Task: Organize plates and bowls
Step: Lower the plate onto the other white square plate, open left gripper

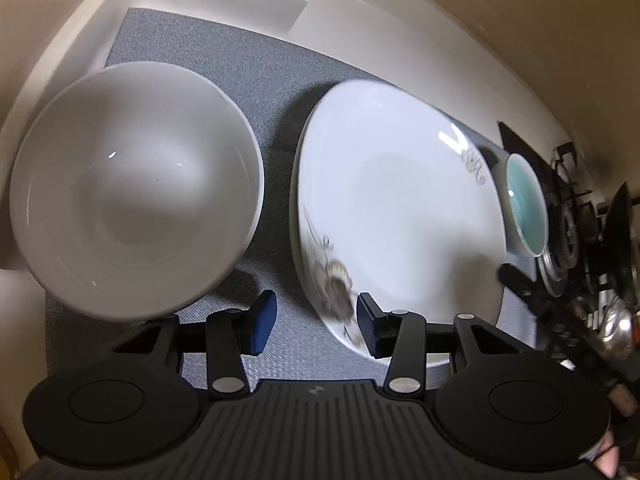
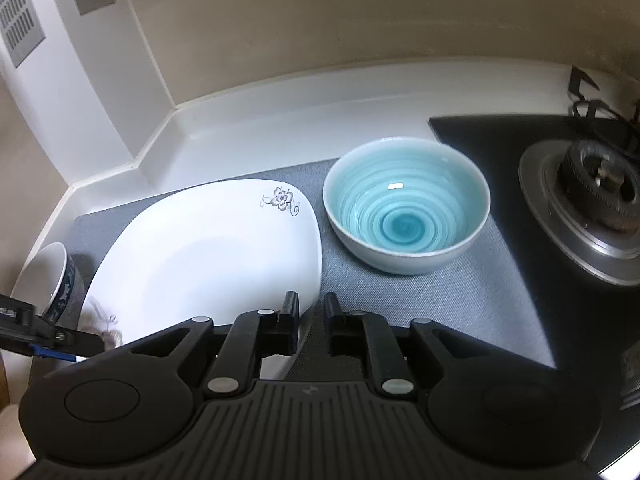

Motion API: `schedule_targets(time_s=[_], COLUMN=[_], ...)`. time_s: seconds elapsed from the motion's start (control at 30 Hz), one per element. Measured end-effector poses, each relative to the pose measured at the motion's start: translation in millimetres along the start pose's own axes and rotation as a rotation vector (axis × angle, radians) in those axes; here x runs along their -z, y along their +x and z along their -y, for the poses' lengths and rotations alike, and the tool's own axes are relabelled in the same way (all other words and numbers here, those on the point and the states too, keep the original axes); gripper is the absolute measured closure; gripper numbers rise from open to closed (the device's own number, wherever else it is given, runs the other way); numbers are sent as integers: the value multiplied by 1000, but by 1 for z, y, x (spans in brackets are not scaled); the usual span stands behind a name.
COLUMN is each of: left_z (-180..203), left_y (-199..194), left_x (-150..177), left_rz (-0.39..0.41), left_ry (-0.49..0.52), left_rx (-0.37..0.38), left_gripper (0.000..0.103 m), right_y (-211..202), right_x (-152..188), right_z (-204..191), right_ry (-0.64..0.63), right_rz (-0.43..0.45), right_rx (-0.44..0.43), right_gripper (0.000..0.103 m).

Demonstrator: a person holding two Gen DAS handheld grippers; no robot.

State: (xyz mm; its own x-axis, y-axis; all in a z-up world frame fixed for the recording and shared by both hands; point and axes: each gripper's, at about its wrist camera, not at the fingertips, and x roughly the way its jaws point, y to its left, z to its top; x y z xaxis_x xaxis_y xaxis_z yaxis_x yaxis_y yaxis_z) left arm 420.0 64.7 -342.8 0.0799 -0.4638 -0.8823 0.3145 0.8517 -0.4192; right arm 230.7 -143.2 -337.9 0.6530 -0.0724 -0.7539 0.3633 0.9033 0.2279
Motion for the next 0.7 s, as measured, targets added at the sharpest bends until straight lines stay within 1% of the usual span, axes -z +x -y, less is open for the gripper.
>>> schedule_targets(time_s=[0.03, 0.1, 0.17, 0.23, 0.3, 0.33, 0.37, 0.43, 0.47, 0.5, 0.53, 0.57, 0.6, 0.63, 0.67, 0.7], left_z=[1, 3, 9, 18, 26, 30, 33, 41, 45, 48, 51, 55, 57, 59, 61, 64], left_y=[-1, -5, -11, -21, -32, -35, -38, -41, -42, -42, -44, -46, -49, -51, -52, -52], left_x=[2, 9, 15, 22, 28, 31, 33, 38, 41, 43, 45, 45, 48, 50, 52, 53], left_rz=[9, 31, 59, 114, 173, 183, 190, 199, 209, 216, 222, 232, 244, 254, 258, 255], left_ry=[11, 35, 67, 118, 158, 177, 190, 222, 226, 224, 226, 224, 216, 206, 197, 192], left_rx=[-13, -26, -56, -102, -154, -179, -188, -192, -205, -216, -218, -216, -225, -240, -254, -257], left_gripper=[56, 55, 54, 47, 37, 37, 37, 33, 26, 18, 16, 16, 16, 16, 12, 7], right_y=[-3, -11, -19, -31, -44, -50, -57, -64, -65, -65, -64, -63, -61, -59, -57, -54], right_x=[0, 3, 9, 17, 31, 39, 48, 63, 70, 77, 83, 87, 91, 94, 95, 94], right_z=[2, 5, 7, 6, 0, -3, -5, -10, -12, -15, -18, -20, -23, -26, -25, -22], right_ry=[5, 10, 7, -9, -65, -105, -141, -184, -194, -200, -206, -215, -234, -257, -271, -268], right_rz=[-4, -15, -33, -55, -90, -104, -116, -150, -175, -197, -210, -221, -232, -232, -228, -228], right_rx=[-9, -17, -28, -60, -82, -85, -90, -104, -119, -140, -158, -172, -178, -170, -147, -119], right_gripper=[79, 64, 59, 54, 31, 26, 22, 21, 21, 22, 24, 32, 50, 63, 82, 88])
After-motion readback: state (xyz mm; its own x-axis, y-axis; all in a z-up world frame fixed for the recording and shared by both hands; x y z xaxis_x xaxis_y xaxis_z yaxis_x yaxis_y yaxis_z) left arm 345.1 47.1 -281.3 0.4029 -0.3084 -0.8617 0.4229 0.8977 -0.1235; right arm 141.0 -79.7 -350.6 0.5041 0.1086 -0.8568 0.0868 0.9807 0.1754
